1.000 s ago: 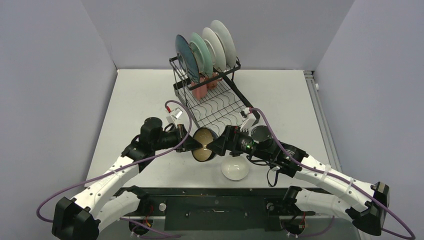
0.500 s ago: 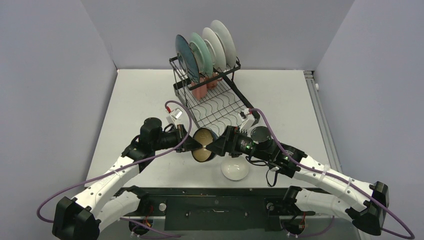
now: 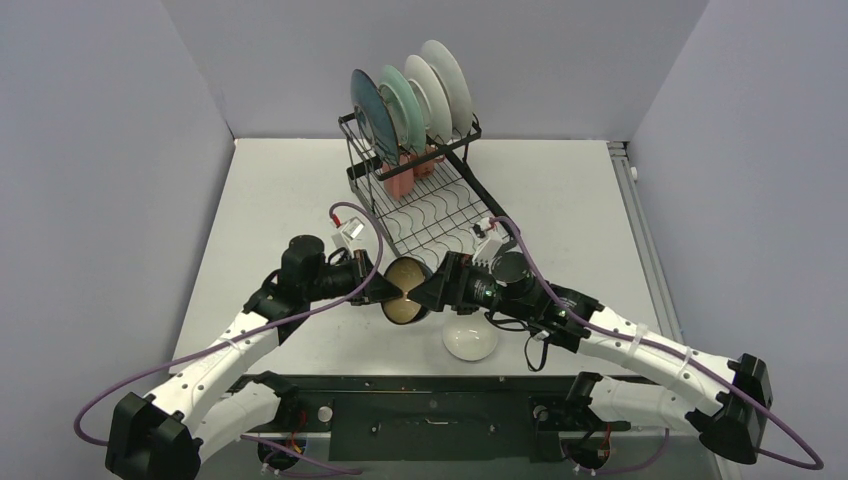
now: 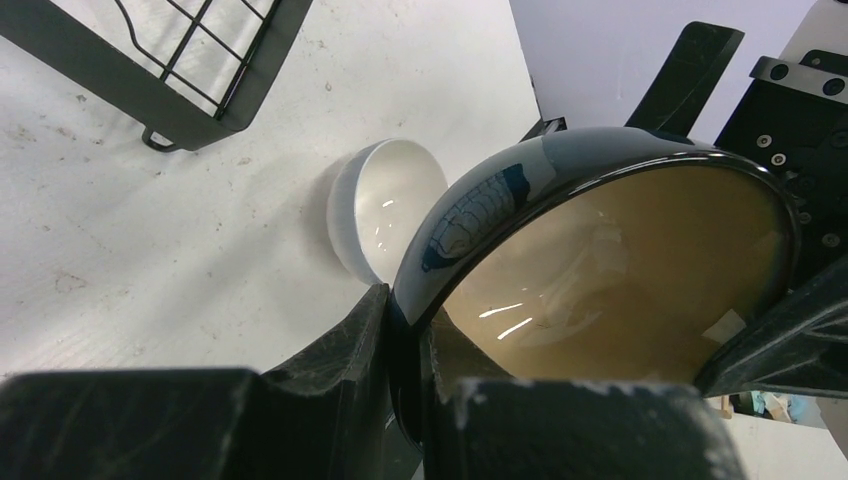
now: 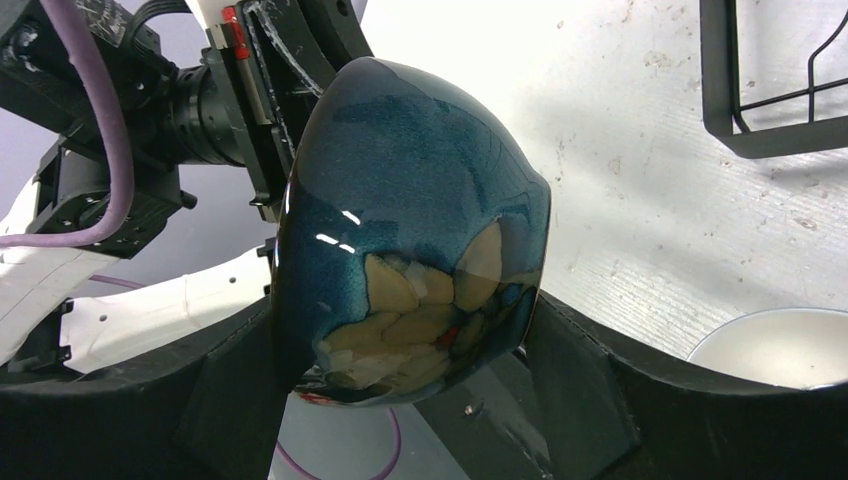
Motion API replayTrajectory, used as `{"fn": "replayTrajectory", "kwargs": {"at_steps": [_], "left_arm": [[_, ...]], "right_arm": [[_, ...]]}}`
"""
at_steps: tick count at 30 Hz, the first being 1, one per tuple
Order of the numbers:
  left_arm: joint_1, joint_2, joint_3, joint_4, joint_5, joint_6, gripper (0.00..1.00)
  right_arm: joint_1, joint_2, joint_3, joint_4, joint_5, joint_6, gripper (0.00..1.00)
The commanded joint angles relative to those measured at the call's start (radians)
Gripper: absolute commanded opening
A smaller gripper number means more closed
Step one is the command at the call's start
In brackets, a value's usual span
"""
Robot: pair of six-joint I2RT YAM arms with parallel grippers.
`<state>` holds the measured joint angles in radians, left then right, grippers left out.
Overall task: Load the mixed dishes into the dish rack
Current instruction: Pick up the bowl from the dish rack.
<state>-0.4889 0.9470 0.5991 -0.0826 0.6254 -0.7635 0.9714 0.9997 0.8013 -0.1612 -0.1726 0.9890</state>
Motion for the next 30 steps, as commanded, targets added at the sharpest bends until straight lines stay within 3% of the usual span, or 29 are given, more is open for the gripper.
{"fn": "replayTrajectory", "kwargs": {"at_steps": [1, 26, 30], "left_arm": [[-0.002, -0.011, 0.049, 0.085, 0.03, -0.003, 0.0], [-0.002, 0.034, 0.055, 0.037, 0.029, 0.001, 0.0], [-0.002, 0.036, 0.054, 0.033, 0.029, 0.002, 0.0]], "right_arm": [[0.016, 0.025, 0.03, 0.041, 0.029, 0.013, 0.74], [0.024, 0.096, 0.049, 0.066, 0.066, 0.039, 0.72], [0.022, 0.094, 0.052, 0.062, 0.071, 0.039, 0.67]]}}
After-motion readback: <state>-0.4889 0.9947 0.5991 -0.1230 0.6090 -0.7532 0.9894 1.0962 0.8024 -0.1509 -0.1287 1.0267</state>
